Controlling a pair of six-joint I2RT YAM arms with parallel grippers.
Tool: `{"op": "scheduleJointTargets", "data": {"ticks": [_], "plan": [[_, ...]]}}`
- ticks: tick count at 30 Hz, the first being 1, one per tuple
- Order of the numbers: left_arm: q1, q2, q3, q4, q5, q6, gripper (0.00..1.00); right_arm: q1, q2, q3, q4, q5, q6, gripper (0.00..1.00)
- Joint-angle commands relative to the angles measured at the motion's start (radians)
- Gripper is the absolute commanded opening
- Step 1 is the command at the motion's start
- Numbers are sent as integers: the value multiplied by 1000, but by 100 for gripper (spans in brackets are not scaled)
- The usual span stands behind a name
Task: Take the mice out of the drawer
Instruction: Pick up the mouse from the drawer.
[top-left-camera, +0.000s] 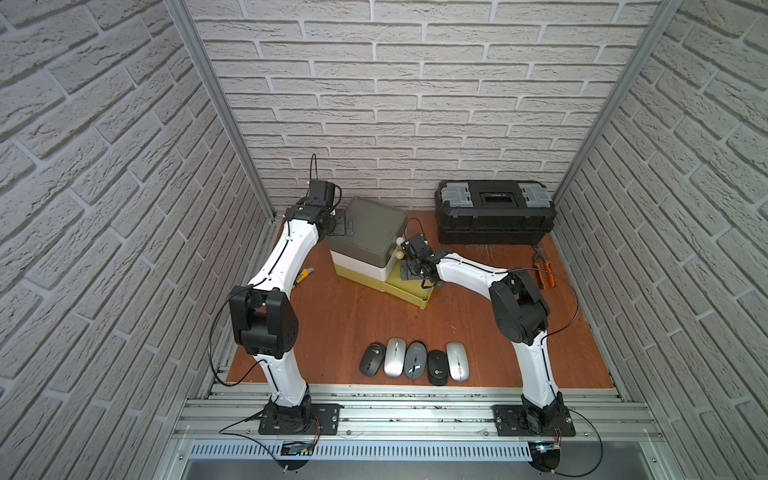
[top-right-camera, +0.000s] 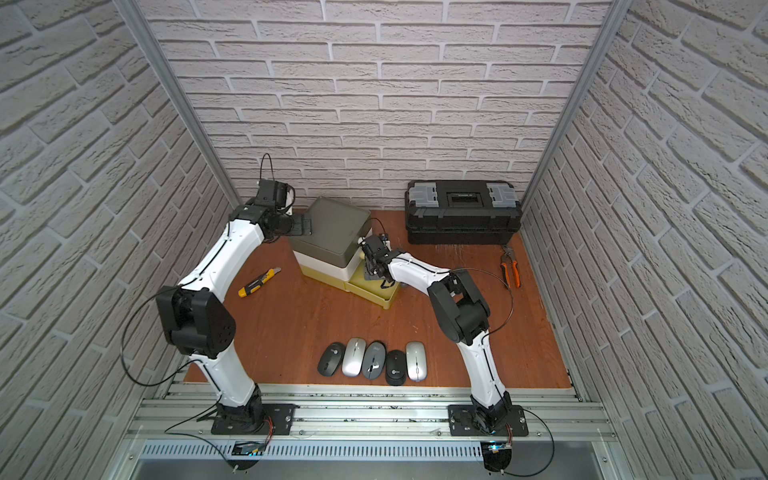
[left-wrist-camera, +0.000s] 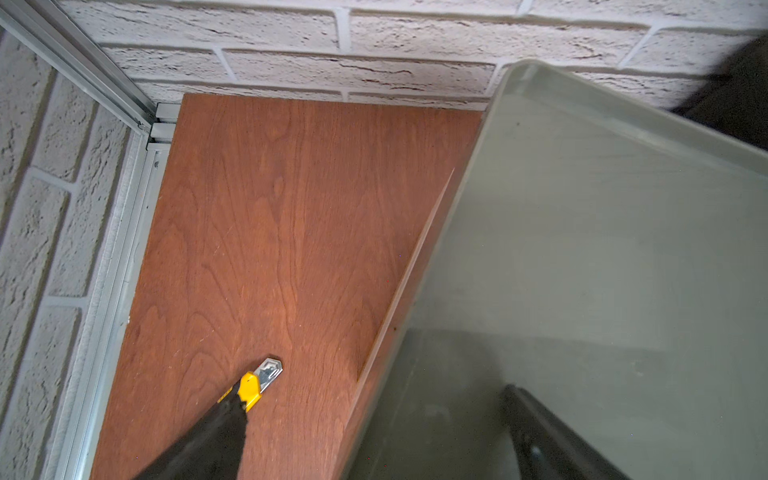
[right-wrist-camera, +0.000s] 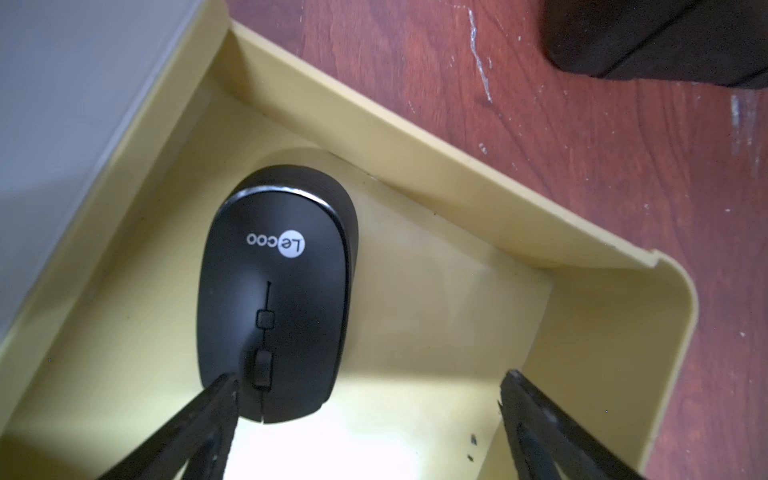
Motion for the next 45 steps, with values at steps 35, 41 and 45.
{"op": "scheduleJointTargets", "data": {"ticks": [35, 41, 45], "plan": [[-4, -50, -45, -8, 27, -22, 98, 88, 123, -18, 191, 187, 103, 96], [-5, -51, -59, -11, 31, -19, 98, 84, 129, 9, 154, 127, 103, 63], [-5, -61, -72, -1, 33, -17, 98, 81, 124, 6, 144, 113, 98, 38]]}}
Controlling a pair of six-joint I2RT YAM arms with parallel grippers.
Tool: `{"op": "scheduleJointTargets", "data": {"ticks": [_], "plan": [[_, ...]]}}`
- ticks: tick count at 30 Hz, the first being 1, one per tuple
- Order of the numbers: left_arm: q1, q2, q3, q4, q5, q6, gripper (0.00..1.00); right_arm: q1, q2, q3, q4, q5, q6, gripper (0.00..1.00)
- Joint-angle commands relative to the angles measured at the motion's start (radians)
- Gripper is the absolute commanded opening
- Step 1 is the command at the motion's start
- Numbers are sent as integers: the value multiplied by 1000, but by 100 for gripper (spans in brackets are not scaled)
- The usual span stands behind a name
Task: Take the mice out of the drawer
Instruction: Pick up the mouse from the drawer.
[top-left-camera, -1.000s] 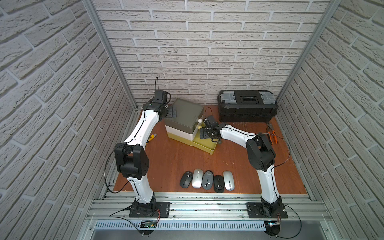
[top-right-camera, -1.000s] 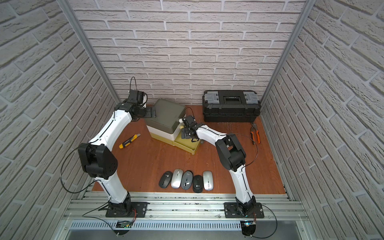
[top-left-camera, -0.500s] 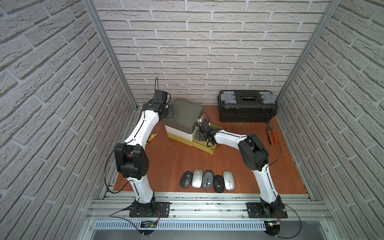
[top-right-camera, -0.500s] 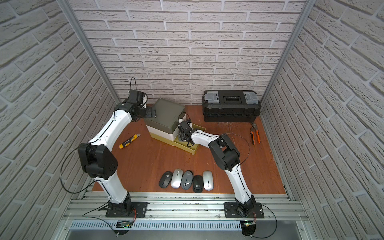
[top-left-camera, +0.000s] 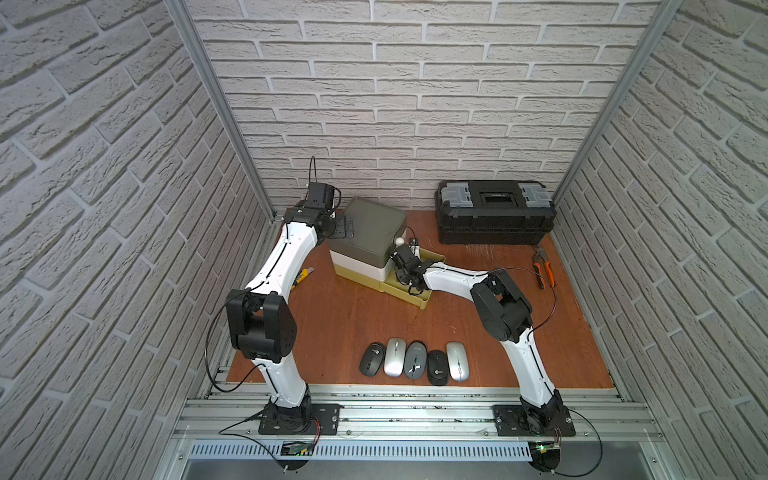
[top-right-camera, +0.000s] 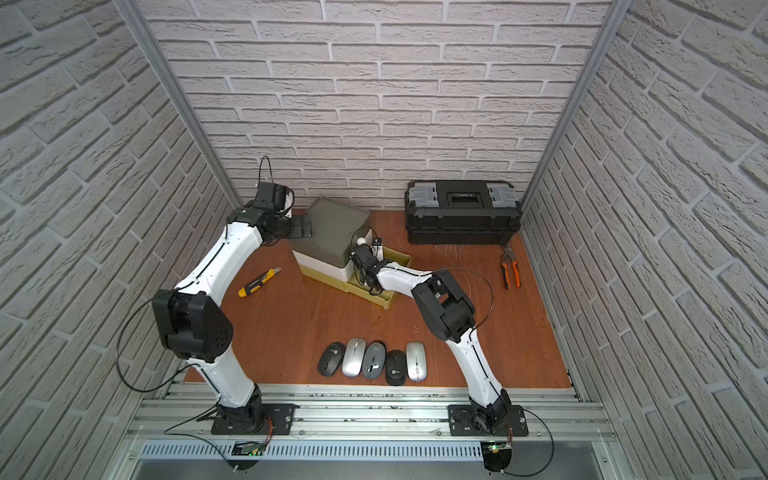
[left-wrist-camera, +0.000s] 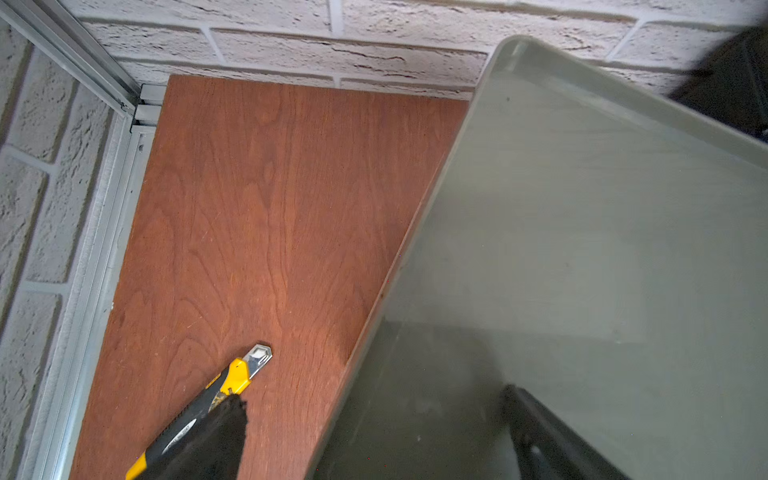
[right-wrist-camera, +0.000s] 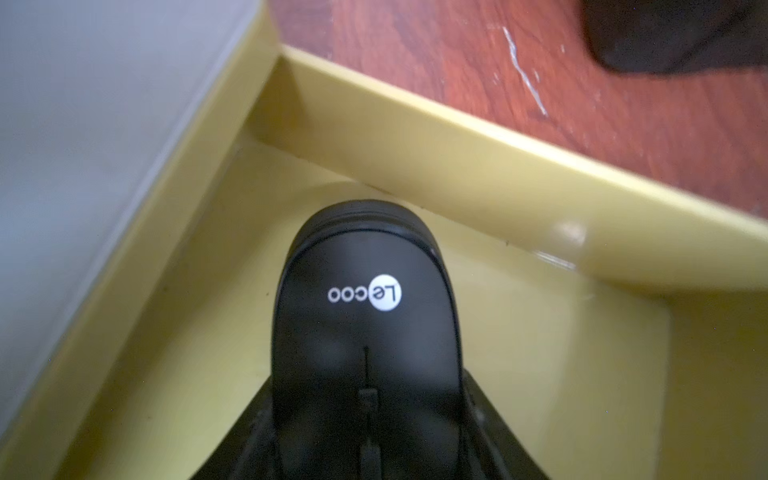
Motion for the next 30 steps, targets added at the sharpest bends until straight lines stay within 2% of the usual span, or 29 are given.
{"op": "scheduleJointTargets", "data": {"ticks": [1, 2, 3, 19, 26, 30], "plan": [[-3, -34, -37, 6, 6, 4, 98, 1, 6, -2, -52, -25, -4, 24], [-2, -37, -44, 11, 7, 4, 98, -1, 4, -5, -57, -25, -4, 11], [-2, -38, -50, 15, 9, 3, 98, -3, -3, -9, -62, -26, -4, 9], [-3, -16, -37, 23, 15, -6, 98, -19, -189, -148, -43, -73, -40, 6], [-3, -4, -21, 21, 15, -4, 98, -19, -386, -223, -12, -121, -69, 6], [-6, 8, -11, 21, 18, -1, 98, -25, -513, -274, -55, -99, -73, 6]]}}
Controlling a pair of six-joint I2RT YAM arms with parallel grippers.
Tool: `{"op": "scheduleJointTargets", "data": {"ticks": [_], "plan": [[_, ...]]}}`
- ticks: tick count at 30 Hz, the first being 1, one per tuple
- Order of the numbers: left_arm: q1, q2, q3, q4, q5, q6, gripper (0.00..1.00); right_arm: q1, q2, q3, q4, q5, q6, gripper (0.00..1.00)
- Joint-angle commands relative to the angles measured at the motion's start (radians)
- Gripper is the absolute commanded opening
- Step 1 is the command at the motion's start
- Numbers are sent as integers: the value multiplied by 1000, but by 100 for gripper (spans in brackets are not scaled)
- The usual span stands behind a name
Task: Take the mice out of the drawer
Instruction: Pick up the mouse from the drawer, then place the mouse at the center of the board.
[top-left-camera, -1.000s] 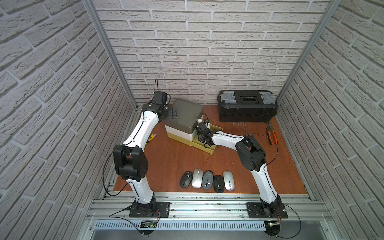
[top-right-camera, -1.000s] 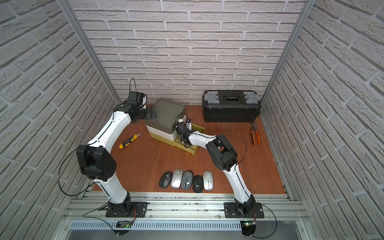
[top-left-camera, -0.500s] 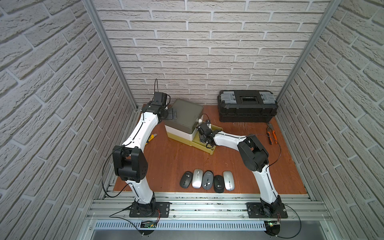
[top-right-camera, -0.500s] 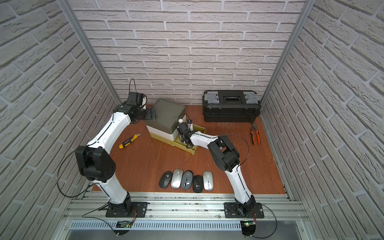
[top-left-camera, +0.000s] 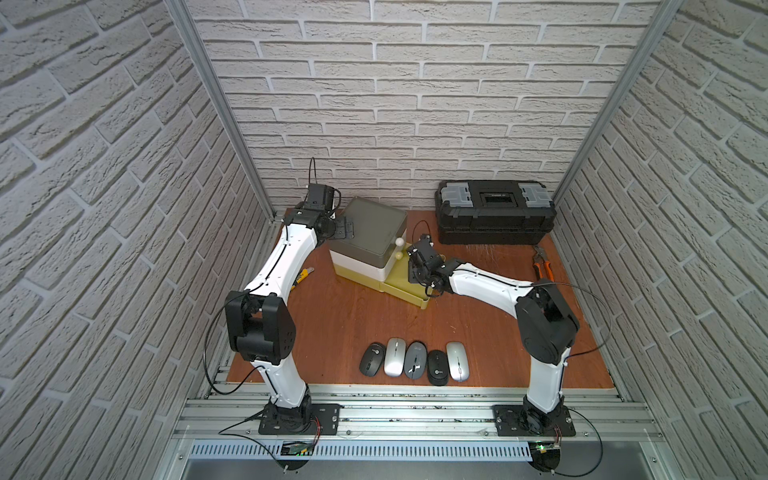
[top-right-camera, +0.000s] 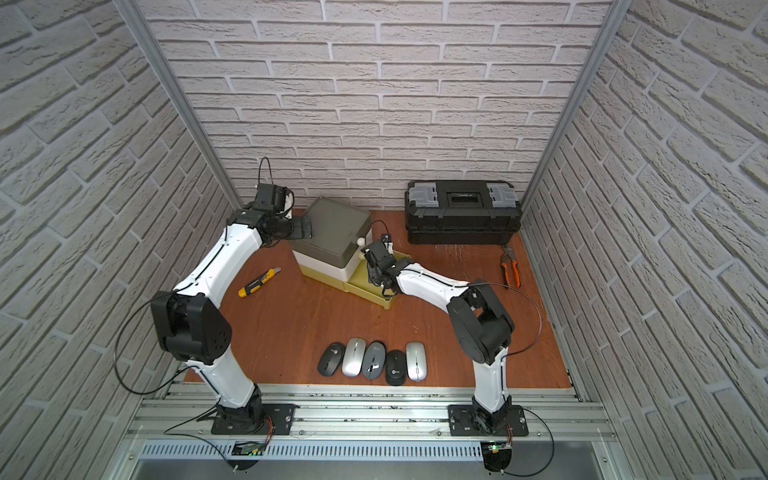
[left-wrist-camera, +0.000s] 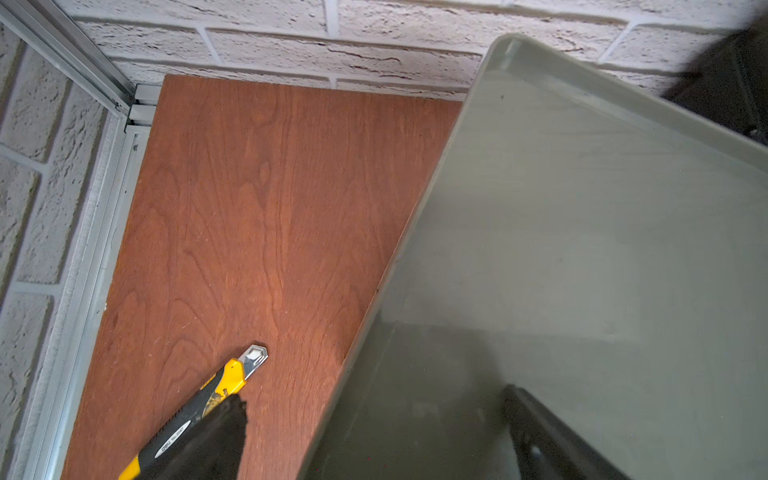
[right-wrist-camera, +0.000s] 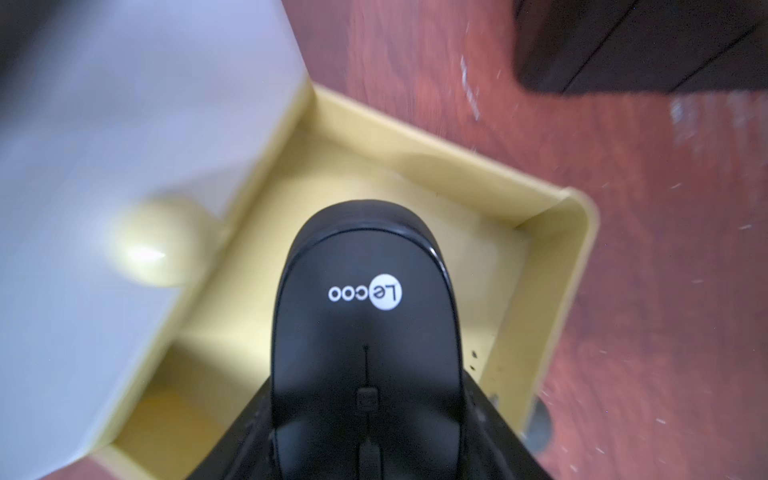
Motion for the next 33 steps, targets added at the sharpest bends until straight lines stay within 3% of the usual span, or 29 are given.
{"op": "scheduleJointTargets", "data": {"ticks": [1, 8, 16, 27, 33], "plan": [[-5, 22, 13, 3, 9, 1, 98, -9, -142, -44, -25, 39, -14, 6], [-5, 13, 22, 0, 13, 23, 98, -20, -441, -309, -253, 167, 44, 7], [-8, -2, 11, 27, 20, 23, 98, -19, -727, -638, -510, 93, 196, 7], [-16, -16, 1, 29, 19, 24, 98, 16, -717, -809, -497, -131, 249, 9], [-21, -10, 4, 32, 20, 20, 98, 69, -700, -781, -571, -147, 243, 12]]}}
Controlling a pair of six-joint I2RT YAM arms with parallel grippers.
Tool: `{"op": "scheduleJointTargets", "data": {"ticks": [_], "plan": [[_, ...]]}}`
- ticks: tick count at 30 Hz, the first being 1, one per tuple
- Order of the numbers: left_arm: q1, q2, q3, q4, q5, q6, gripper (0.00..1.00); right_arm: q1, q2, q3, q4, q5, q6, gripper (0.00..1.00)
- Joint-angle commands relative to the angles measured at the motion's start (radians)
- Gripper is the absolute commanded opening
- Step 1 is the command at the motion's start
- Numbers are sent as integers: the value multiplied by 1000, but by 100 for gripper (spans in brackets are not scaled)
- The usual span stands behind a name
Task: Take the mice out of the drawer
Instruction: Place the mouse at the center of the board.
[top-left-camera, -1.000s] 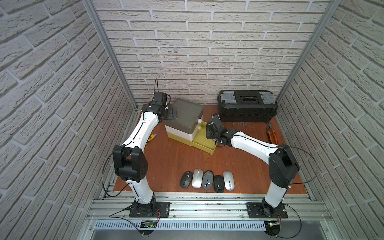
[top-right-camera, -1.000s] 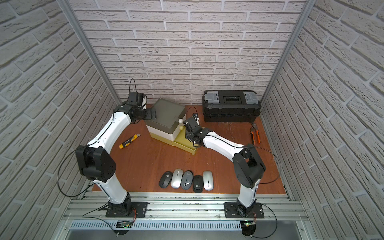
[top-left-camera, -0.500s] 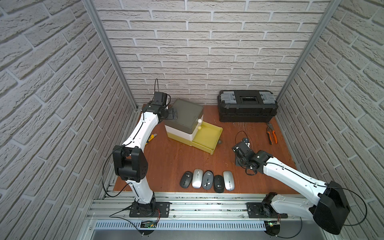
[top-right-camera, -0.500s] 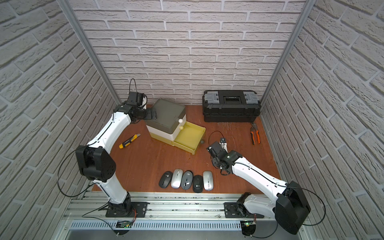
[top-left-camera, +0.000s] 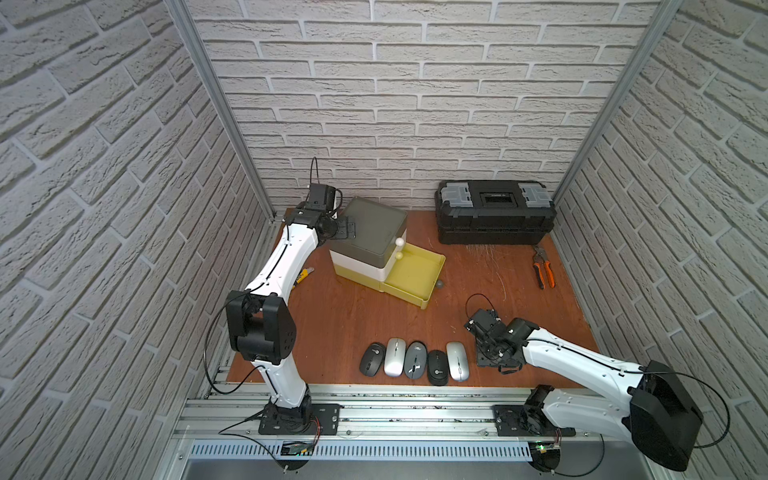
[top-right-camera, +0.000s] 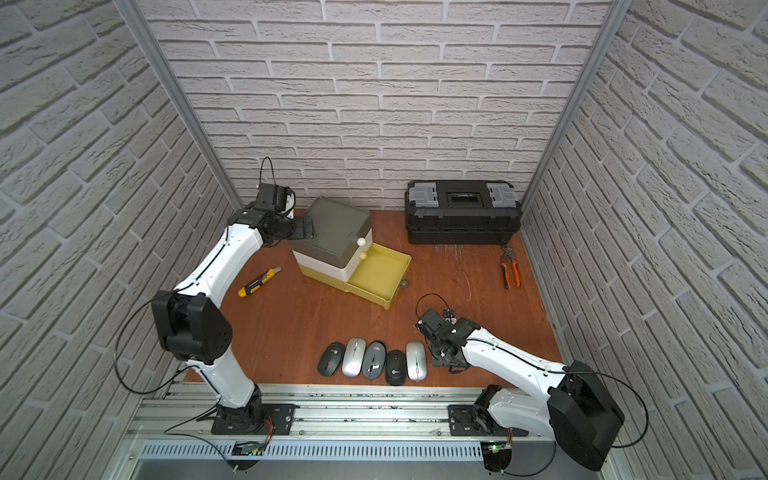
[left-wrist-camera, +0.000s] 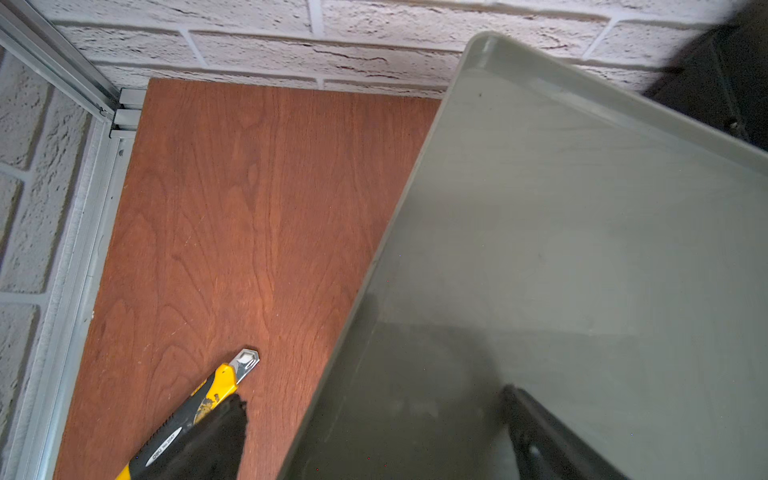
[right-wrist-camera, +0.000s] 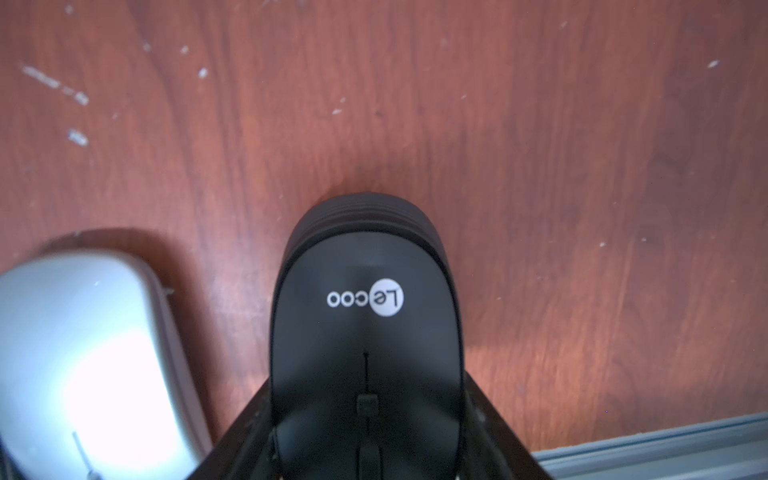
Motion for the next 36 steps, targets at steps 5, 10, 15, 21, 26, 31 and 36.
{"op": "scheduleJointTargets", "data": {"ticks": [5, 10, 15, 21, 26, 31, 36], "plan": [[-15, 12, 22, 29, 4, 8, 98, 48, 3, 30, -68, -94, 27, 23], [-20, 33, 48, 25, 4, 14, 98, 88, -29, 104, -155, -32, 37, 62], [-21, 34, 47, 25, 4, 14, 98, 87, -54, 197, -214, 131, 20, 89], [-21, 21, 38, 18, -3, 20, 98, 55, 2, 243, -198, 223, -18, 92], [-20, 13, 31, 15, -3, 18, 98, -82, 87, 218, -175, 281, 5, 94], [-21, 10, 26, 10, -2, 20, 98, -239, 53, 164, -116, 288, 5, 94], [-16, 12, 32, 6, -4, 26, 98, -265, 98, 168, -128, 203, -22, 93]]}}
